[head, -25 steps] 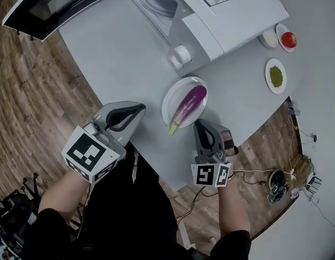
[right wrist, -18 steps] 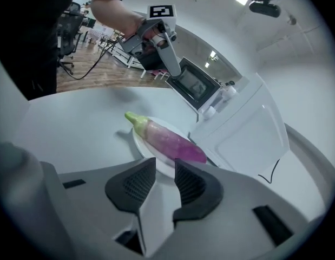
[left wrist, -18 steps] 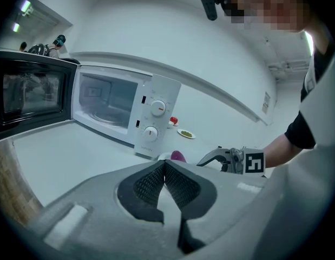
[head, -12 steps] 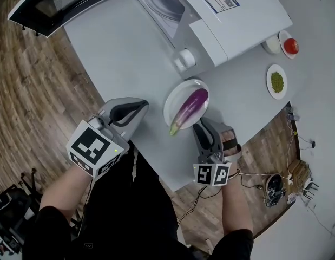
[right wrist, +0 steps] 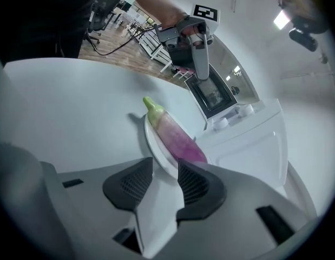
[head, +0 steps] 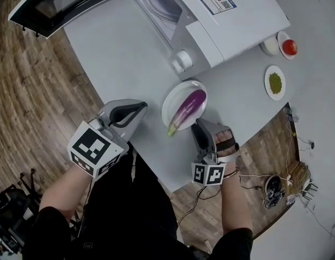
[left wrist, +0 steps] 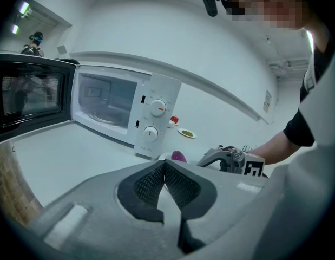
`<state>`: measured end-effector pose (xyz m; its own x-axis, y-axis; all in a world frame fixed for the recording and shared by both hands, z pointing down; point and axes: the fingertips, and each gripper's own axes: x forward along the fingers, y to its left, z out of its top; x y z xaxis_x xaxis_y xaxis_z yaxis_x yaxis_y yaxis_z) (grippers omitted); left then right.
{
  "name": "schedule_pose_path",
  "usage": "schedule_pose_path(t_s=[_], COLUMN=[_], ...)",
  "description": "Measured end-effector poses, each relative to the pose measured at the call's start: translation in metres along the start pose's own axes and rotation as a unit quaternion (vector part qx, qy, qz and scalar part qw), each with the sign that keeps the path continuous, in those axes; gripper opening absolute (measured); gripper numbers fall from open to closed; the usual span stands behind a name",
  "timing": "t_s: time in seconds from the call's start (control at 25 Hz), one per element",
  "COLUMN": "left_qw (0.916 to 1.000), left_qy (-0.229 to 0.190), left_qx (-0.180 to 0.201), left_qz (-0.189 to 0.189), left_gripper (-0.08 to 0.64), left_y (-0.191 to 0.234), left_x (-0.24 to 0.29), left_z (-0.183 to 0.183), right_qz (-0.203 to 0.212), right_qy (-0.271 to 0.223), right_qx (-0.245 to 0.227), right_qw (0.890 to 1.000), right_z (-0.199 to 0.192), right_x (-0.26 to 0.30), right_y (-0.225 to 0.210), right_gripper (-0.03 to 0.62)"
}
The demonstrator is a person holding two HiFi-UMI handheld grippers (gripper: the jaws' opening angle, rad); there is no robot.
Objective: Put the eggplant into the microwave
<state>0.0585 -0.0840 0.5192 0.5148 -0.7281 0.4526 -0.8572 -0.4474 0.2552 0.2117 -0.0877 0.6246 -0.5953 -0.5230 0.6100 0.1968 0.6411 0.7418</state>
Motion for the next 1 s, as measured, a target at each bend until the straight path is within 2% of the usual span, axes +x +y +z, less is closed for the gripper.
schedule_pose_path(t_s=[0.52,0.76,1.0], left_qw=[1.0,1.0,0.9999], left_qy=[0.004,0.004,0.006], left_qx=[-0.003,-0.004,-0.007], left_qz=[0.004,0.002,0.002], left_gripper=[0.008,0.008,0.008], left_y=[0.001,0.001,0.002], left_x=[-0.007,-0.01,-0.012], left_z=[-0.004,-0.005,-0.009], right_qz=[-0.014,-0.017,-0.023], right_qy=[0.008,0.022,0.025], right_qx=[-0.064,-0.136,-0.165], right_qw=[0.998,0.99,0.986], right_z=[0.005,0.007,0.011], right_x=[0.008,0.014,0.019], right_y=[-0.003,-0.001,0.003], right_gripper=[0.129,0.096,0.046])
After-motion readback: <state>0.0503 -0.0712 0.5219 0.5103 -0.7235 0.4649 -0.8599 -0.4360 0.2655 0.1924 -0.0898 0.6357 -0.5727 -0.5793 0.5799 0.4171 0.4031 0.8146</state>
